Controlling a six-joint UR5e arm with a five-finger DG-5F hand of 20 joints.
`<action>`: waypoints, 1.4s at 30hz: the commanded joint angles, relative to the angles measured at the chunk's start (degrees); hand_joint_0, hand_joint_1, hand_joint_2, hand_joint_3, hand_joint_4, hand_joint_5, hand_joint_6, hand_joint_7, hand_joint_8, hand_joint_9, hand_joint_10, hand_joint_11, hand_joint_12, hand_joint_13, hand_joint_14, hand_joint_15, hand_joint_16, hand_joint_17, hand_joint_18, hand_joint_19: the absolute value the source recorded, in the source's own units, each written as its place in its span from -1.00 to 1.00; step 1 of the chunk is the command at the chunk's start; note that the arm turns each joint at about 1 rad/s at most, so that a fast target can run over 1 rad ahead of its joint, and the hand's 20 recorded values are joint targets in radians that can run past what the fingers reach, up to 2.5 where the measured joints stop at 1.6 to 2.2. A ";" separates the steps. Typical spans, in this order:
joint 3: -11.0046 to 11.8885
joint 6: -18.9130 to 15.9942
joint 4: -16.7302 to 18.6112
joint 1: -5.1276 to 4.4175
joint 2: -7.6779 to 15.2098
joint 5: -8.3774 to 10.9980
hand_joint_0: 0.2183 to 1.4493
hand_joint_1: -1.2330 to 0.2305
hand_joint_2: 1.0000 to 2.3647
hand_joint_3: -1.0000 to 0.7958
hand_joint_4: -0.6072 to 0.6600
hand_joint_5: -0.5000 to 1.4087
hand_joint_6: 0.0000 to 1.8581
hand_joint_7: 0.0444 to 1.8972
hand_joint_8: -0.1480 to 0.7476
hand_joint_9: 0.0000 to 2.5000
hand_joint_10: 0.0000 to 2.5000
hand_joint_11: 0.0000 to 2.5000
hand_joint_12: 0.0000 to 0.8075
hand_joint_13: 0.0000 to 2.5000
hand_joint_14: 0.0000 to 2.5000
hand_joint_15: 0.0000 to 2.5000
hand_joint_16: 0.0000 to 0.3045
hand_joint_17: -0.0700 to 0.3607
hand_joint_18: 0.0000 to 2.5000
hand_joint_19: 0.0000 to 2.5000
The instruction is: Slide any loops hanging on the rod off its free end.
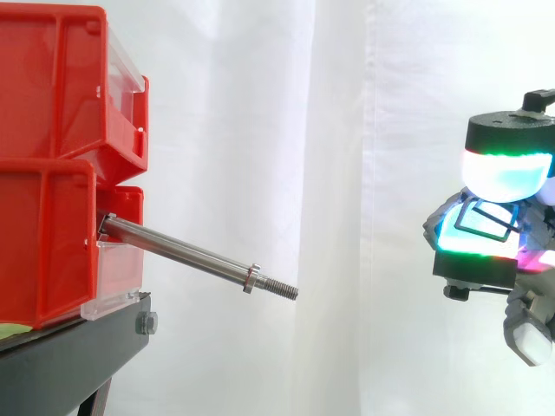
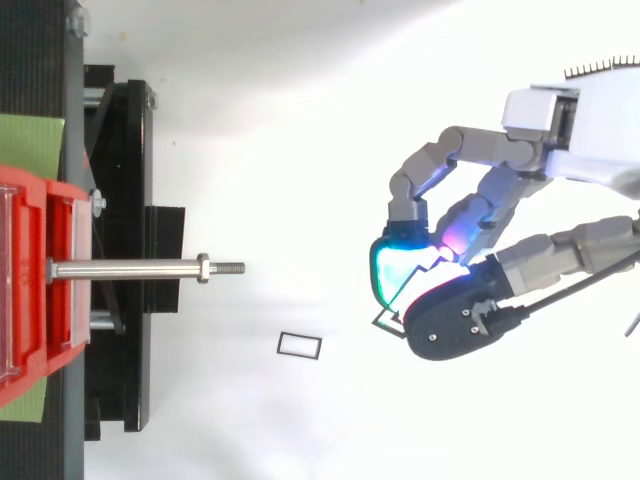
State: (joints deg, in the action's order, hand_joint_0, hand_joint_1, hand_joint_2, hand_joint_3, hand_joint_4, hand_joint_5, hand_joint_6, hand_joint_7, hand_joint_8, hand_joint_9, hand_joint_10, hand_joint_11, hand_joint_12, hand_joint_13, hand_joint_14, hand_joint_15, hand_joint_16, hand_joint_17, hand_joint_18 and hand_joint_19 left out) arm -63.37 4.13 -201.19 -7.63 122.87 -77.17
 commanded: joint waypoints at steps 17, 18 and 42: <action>0.00 -0.96 -0.07 -0.10 0.00 0.00 -0.50 -0.17 -1.00 -0.44 0.08 -0.60 -0.08 0.00 -0.06 -0.12 -0.98 -0.42 -0.10 -0.36 -0.99 -0.65 -0.66 -0.13 -0.35 -0.62; 0.00 -0.96 -0.07 -0.10 0.00 0.00 -0.51 -0.17 -1.00 -0.44 0.07 -0.60 -0.09 0.00 -0.06 -0.12 -0.98 -0.42 -0.09 -0.36 -0.99 -0.65 -0.66 -0.13 -0.35 -0.62; 0.00 -0.96 -0.34 -0.19 0.00 0.00 -0.49 -0.05 -1.00 -0.44 0.07 -0.58 -0.15 0.05 -0.06 -0.10 -0.98 -0.44 -0.10 -0.36 -0.99 -0.65 -0.66 -0.13 -0.35 -0.61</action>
State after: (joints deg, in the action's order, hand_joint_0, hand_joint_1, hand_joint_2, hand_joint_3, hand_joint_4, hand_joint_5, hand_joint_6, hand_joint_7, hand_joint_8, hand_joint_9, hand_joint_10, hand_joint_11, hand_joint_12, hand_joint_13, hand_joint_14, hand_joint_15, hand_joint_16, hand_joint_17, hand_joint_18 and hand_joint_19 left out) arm -63.36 3.16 -201.51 -7.77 122.86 -77.17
